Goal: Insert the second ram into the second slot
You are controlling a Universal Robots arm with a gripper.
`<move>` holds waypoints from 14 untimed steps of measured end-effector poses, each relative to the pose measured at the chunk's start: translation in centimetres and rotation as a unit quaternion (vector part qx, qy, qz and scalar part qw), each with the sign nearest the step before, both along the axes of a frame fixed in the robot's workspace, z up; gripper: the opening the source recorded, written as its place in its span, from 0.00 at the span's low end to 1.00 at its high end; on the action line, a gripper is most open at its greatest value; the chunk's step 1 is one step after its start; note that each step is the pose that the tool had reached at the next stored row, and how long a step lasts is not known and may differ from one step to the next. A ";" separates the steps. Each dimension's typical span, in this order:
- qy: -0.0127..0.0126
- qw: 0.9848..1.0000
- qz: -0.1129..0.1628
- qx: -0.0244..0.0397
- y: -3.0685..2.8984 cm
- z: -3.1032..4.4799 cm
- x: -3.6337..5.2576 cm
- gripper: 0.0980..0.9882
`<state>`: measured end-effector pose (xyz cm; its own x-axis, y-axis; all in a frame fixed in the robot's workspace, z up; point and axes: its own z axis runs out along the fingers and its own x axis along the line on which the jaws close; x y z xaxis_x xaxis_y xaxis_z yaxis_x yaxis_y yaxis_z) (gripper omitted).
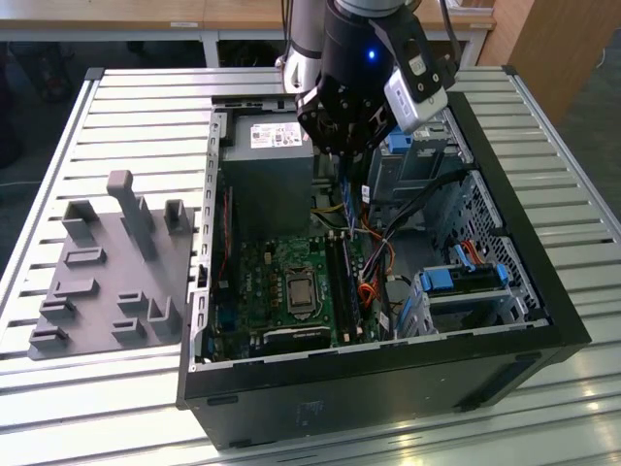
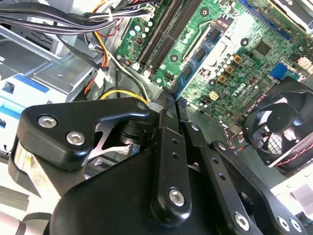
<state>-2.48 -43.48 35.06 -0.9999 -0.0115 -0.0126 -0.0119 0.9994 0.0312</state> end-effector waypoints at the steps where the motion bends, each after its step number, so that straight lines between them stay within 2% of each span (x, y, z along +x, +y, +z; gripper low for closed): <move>1: 0.000 1.000 0.000 0.000 0.00 -0.03 0.00 0.04; 14: 0.000 1.000 0.000 0.000 0.00 -0.35 0.00 0.04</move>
<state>-2.48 -43.48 34.71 -0.9999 -0.0115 -0.0127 -0.0119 0.9994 0.0313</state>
